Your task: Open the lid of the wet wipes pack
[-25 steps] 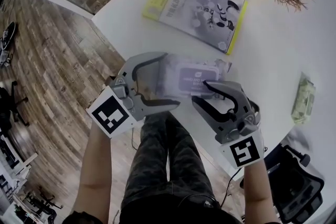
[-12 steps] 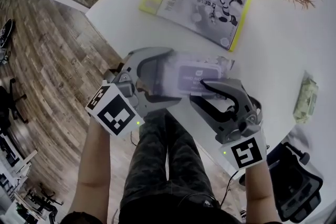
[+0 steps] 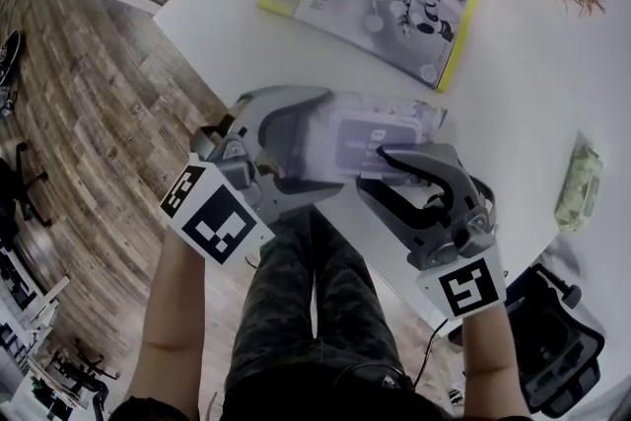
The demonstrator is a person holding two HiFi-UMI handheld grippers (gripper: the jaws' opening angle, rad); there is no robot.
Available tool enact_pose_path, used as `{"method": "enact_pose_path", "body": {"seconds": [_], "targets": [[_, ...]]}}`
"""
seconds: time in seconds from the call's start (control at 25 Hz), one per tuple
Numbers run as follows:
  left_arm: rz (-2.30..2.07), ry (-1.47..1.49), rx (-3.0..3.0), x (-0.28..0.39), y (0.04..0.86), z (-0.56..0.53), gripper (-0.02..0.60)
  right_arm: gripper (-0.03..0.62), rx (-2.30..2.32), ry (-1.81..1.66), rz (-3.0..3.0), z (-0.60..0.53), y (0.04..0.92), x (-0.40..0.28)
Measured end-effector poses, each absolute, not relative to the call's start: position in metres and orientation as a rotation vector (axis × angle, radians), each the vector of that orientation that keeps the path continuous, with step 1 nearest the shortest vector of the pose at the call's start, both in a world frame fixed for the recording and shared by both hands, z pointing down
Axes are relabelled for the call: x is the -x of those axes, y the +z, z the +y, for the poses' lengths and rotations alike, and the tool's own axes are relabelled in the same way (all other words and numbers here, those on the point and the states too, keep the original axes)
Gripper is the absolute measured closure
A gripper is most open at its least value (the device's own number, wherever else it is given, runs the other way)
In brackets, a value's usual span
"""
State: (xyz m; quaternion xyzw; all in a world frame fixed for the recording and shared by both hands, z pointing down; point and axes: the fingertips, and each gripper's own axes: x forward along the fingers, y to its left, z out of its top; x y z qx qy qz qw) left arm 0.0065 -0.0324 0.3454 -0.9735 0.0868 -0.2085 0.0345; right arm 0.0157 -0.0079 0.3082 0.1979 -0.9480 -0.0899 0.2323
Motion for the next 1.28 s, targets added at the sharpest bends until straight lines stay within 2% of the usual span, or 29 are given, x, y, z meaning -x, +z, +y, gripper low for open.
{"method": "enact_pose_path", "body": {"seconds": [0.48, 1.28], "targets": [[0.274, -0.642, 3.007, -0.0066, 0.3451, -0.0332, 0.117, 0.438, -0.526, -0.107, -2.686, -0.0101, 0.3056, -0.0181], [0.295, -0.634, 3.007, -0.0077, 0.3442, -0.0343, 0.117, 0.442, -0.547, -0.068, -2.768, -0.0119, 0.3008, -0.0202]]}}
